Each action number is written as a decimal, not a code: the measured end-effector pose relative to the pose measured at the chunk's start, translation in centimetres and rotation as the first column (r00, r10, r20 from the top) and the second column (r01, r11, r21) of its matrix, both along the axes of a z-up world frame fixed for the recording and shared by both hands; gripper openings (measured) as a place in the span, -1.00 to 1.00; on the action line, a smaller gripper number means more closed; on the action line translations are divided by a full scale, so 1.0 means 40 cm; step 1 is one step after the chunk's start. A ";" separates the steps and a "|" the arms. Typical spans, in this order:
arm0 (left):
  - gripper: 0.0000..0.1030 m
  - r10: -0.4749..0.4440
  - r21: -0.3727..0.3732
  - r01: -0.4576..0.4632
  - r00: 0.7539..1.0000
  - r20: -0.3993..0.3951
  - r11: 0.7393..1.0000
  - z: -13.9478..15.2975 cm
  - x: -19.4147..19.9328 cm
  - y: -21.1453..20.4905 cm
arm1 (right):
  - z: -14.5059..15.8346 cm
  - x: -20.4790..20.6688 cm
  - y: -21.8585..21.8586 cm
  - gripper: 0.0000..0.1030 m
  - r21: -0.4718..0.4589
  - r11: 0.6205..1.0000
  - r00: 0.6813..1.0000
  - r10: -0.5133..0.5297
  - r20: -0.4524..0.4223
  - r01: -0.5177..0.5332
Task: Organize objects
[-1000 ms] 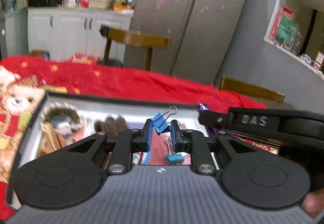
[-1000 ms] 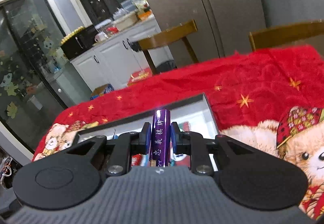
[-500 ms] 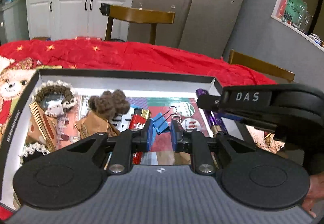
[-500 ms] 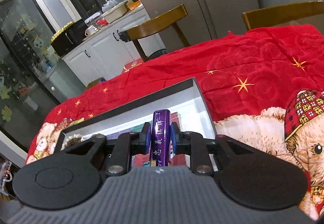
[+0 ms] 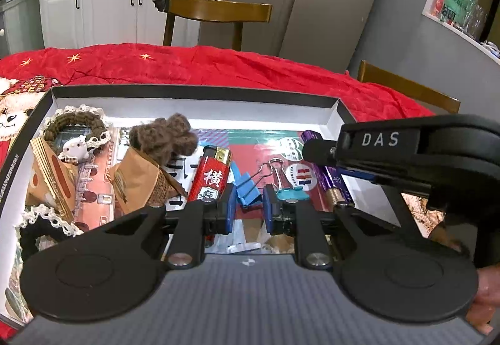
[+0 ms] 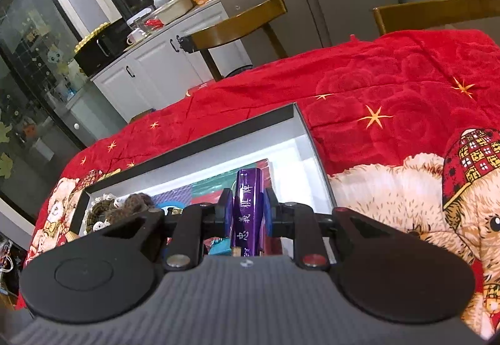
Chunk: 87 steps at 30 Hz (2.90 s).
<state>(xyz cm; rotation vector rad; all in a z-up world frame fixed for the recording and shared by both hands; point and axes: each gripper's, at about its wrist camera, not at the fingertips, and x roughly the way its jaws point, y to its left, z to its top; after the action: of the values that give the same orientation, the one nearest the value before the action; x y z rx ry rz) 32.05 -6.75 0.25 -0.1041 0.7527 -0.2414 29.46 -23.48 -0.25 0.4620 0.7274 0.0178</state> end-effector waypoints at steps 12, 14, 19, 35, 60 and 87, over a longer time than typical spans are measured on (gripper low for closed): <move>-0.56 0.001 0.053 -0.003 0.999 0.033 0.999 -0.006 -0.007 -0.012 | -0.012 -0.002 0.025 -0.47 -0.012 1.000 1.000 0.014 -0.010 -0.014; -0.56 -0.007 0.063 0.004 0.999 0.033 0.998 -0.006 -0.009 -0.014 | -0.008 -0.003 0.026 -0.45 -0.018 1.000 1.000 0.012 -0.010 -0.012; -0.24 -0.013 0.057 0.012 1.000 0.022 0.998 0.000 -0.009 -0.011 | 0.010 -0.005 0.016 -0.11 -0.024 1.000 1.000 0.016 0.014 -0.016; 0.42 0.026 0.112 -0.036 0.995 0.095 0.993 0.073 -0.040 0.009 | 0.104 -0.060 0.037 0.64 -0.069 0.997 0.985 0.054 0.161 -0.044; 0.48 0.037 0.072 -0.062 0.952 0.305 0.996 0.340 -0.398 0.171 | 0.354 -0.415 0.131 1.00 -0.299 0.954 0.905 0.119 0.407 0.009; 0.86 0.047 0.084 -0.092 0.903 0.428 0.992 0.104 -0.724 0.274 | 0.071 -0.659 0.159 1.00 -0.228 0.962 0.923 -0.056 0.382 0.153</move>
<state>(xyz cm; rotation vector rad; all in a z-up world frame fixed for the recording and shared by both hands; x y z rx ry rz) 3.09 4.19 4.41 0.0202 0.3224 -0.1489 3.10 -17.11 2.57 0.2398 0.3218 -0.0870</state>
